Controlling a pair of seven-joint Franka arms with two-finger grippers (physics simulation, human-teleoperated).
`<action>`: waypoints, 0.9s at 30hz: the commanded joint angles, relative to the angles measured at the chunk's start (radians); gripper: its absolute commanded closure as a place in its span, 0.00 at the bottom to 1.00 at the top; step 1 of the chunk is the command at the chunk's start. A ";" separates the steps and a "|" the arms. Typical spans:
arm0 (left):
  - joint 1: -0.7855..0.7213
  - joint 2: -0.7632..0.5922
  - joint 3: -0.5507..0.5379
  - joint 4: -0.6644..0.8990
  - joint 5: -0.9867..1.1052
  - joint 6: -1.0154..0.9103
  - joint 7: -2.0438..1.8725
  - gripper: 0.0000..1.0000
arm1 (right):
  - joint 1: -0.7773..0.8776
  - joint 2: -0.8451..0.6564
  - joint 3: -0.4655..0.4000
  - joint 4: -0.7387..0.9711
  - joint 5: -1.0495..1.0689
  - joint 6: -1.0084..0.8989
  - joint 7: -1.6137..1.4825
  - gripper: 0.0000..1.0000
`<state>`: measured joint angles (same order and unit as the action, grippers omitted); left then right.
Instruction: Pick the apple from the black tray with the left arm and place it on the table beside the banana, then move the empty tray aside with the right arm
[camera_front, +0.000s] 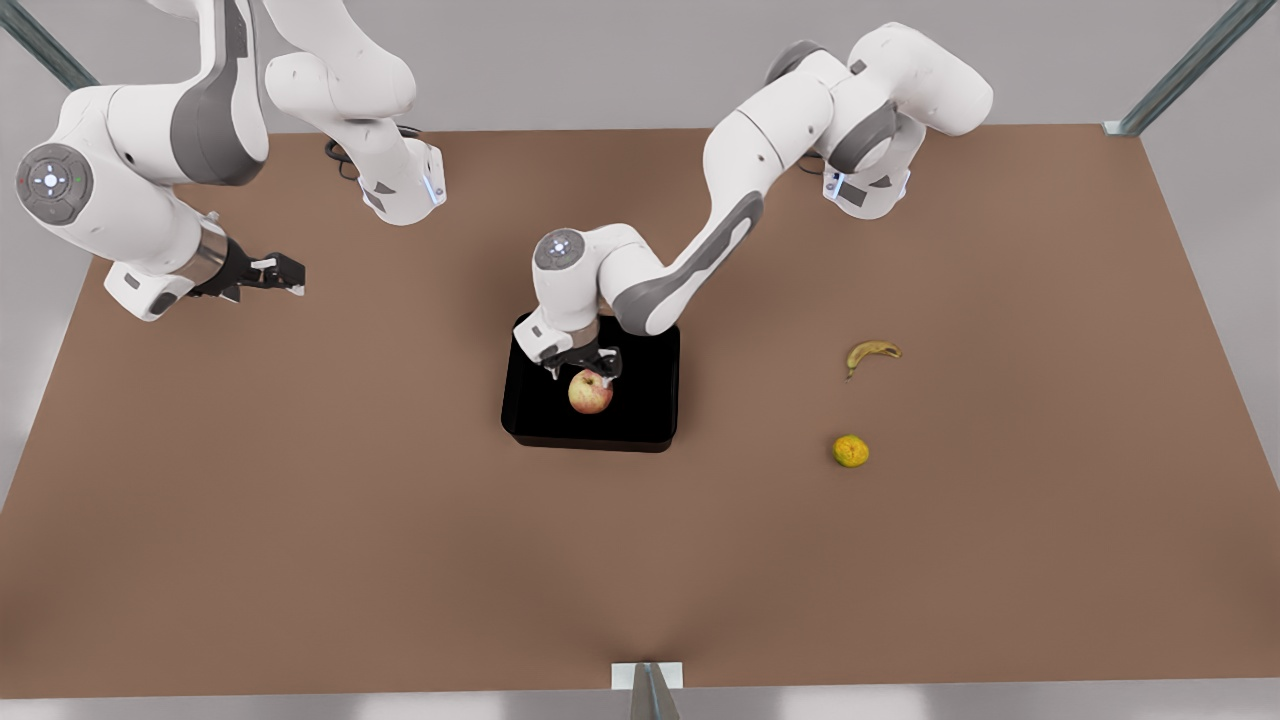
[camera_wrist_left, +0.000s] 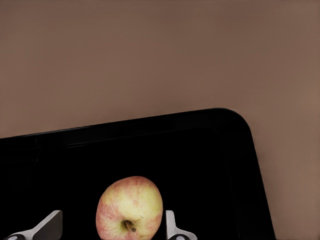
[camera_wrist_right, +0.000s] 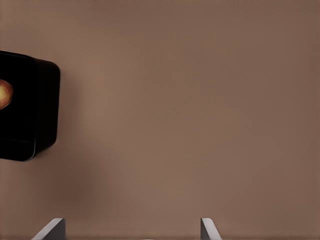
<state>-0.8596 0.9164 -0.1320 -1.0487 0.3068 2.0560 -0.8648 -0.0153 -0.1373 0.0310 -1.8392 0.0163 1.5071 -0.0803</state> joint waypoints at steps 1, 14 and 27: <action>-0.001 0.013 0.002 0.003 0.006 0.016 -0.192 0.00 | 0.000 0.001 0.000 0.001 0.001 -0.001 -0.004 0.00; -0.030 0.056 0.003 -0.019 0.060 0.012 -0.189 0.00 | -0.002 0.016 -0.003 0.021 -0.002 -0.002 -0.004 0.00; -0.026 0.087 0.014 -0.060 0.061 0.067 -0.184 0.00 | 0.001 0.030 0.001 0.026 -0.001 -0.002 -0.003 0.00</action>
<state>-0.8849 1.0012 -0.1192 -1.1089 0.3657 2.1040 -1.0064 -0.0133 -0.1087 0.0323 -1.8140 0.0147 1.5054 -0.0826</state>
